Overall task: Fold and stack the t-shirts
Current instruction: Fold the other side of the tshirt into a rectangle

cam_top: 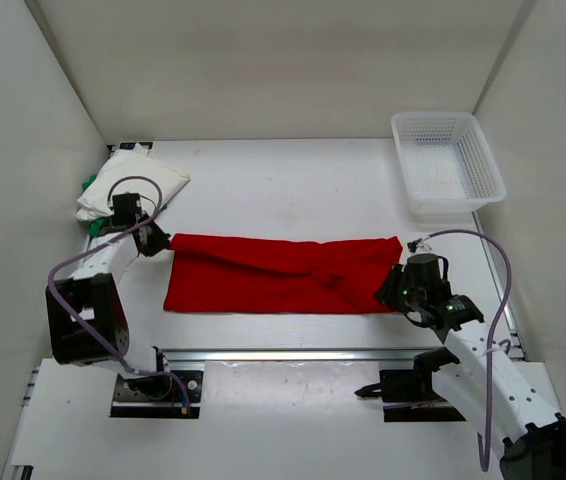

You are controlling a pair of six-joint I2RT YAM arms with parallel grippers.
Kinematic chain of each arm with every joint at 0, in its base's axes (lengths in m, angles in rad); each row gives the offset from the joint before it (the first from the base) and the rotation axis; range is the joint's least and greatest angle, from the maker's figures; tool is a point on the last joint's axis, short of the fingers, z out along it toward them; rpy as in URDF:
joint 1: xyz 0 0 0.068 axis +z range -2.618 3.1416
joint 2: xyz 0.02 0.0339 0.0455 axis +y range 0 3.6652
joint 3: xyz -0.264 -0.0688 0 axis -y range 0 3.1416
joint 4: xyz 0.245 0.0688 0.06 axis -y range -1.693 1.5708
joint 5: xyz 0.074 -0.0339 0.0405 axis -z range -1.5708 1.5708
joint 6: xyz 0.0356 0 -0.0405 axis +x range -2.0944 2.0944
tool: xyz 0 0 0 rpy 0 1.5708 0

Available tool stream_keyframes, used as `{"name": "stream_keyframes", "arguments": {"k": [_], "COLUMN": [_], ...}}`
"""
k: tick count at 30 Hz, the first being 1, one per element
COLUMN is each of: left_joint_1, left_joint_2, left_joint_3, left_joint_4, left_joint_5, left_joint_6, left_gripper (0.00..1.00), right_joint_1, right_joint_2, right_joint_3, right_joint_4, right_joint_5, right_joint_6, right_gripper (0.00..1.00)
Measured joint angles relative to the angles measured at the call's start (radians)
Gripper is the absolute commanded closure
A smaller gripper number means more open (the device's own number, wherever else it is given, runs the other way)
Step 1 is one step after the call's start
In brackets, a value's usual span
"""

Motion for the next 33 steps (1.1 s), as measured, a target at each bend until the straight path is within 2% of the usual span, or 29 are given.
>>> {"name": "stream_keyframes", "arguments": {"k": [6, 8, 11, 14, 16, 18, 20, 24, 27, 30, 33], "left_joint_1": [-0.008, -0.018, -0.023, -0.007, -0.002, -0.004, -0.024, -0.153, -0.331, -0.497, -0.583], "left_joint_2": [-0.183, -0.236, -0.269, -0.268, -0.272, -0.288, -0.306, -0.285, -0.220, -0.161, -0.124], "left_joint_3": [-0.129, -0.167, -0.197, -0.209, -0.221, -0.238, -0.245, -0.206, -0.140, -0.103, -0.105], "left_joint_4": [0.054, 0.056, 0.054, 0.050, 0.050, 0.050, 0.052, 0.080, 0.126, 0.189, 0.241], "left_joint_5": [0.011, 0.005, -0.005, -0.018, -0.027, -0.033, -0.050, -0.044, -0.042, -0.038, -0.006], "left_joint_6": [-0.055, -0.058, -0.051, -0.053, -0.056, -0.063, -0.067, -0.077, -0.090, -0.096, -0.112], "left_gripper": [0.77, 0.74, 0.61, 0.58, 0.61, 0.72, 0.76, 0.80, 0.80, 0.81, 0.82], "right_joint_1": [-0.149, -0.121, -0.034, 0.022, 0.031, 0.025, 0.023, 0.017, 0.032, 0.069, 0.107], "right_joint_2": [0.054, 0.103, 0.194, 0.271, 0.323, 0.370, 0.418, 0.541, 0.605, 0.612, 0.612], "right_joint_3": [0.017, 0.041, 0.084, 0.136, 0.164, 0.180, 0.193, 0.246, 0.281, 0.282, 0.277], "right_joint_4": [0.024, 0.053, 0.103, 0.144, 0.186, 0.221, 0.249, 0.289, 0.321, 0.350, 0.368], "right_joint_5": [-0.067, -0.079, -0.077, -0.079, -0.081, -0.082, -0.082, -0.104, -0.132, -0.170, -0.188], "right_joint_6": [-0.057, -0.068, -0.077, -0.092, -0.100, -0.111, -0.121, -0.145, -0.168, -0.183, -0.200], "right_gripper": [0.82, 0.83, 0.81, 0.78, 0.76, 0.74, 0.74, 0.65, 0.53, 0.44, 0.40]}}
